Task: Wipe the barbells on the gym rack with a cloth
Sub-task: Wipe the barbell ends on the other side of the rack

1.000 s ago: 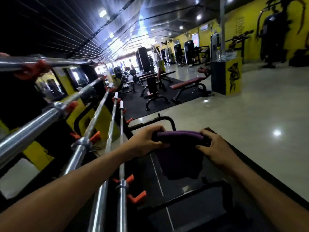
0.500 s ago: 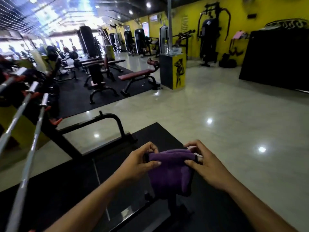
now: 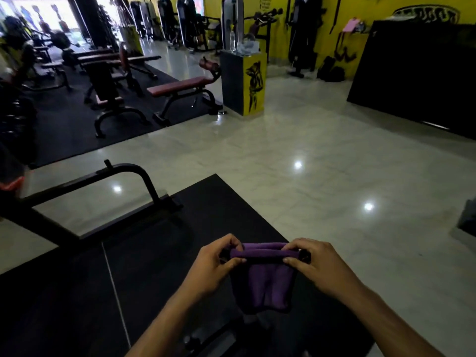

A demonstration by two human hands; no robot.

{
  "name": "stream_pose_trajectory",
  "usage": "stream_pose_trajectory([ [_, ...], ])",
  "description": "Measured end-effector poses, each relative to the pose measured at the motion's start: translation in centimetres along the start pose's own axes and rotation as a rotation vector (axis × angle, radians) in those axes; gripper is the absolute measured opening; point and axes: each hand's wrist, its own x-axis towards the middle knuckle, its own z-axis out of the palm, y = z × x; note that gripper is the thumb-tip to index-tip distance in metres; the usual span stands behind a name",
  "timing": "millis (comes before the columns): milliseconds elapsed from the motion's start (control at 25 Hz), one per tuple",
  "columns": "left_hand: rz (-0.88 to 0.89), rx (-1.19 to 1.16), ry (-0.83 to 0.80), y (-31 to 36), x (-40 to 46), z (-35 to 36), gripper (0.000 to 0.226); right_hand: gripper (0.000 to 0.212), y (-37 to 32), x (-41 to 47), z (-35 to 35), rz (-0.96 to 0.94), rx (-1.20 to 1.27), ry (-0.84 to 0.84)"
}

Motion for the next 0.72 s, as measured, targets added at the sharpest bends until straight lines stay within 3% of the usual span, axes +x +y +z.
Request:
stream_pose_trajectory([
  [240,-0.11,-0.056,0.119,-2.4,12.2,1.9,0.016,0.012,8.5,12.6,-3.6,-0.005,0.059,-0.02],
  [480,-0.18,-0.173,0.274,-2.9,21.5,1.3,0.026,0.026,11.1,25.6,-5.7,-0.048,0.29,-0.121],
  [600,-0.255,-0.324,0.368,-3.7,23.3,-0.6,0.005,0.037,10.1,32.1,-3.2,-0.04,0.484,-0.151],
  [720,-0.323,-0.468,0.473,-5.1,25.1,-3.1,0.013,0.058,9.6,38.1,1.4,0.049,0.659,-0.361],
])
